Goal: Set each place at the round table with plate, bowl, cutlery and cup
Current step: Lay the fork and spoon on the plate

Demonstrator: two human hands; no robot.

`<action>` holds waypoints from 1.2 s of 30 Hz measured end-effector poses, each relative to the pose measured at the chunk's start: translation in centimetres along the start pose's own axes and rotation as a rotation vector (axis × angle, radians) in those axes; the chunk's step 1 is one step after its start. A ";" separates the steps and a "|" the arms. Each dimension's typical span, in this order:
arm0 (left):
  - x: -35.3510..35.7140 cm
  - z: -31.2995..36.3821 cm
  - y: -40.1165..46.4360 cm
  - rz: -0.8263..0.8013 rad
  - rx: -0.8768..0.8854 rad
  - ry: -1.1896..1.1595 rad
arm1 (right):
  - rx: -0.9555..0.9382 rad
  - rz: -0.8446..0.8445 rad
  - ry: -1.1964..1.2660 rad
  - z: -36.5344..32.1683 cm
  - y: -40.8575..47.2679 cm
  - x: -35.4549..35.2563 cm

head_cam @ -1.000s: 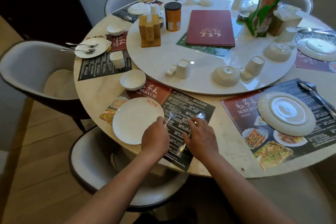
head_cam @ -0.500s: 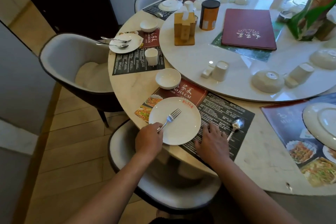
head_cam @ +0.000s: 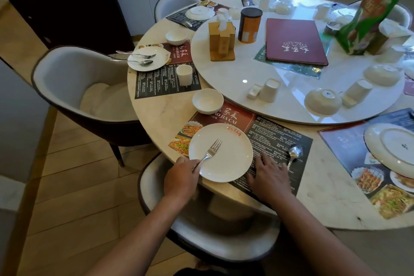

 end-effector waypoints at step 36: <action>13.7 21.6 -1.3 -0.125 0.374 0.210 | 0.011 0.263 0.234 16.8 -1.2 2.0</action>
Point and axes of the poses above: each hand's wrist, its own y-axis towards the middle knuckle, its own x-axis out of the palm, z = x × y, the point moved 3 cm from there along y, towards the middle knuckle, and after that the axes turned 11 degrees about -y, right-handed, at the moved point
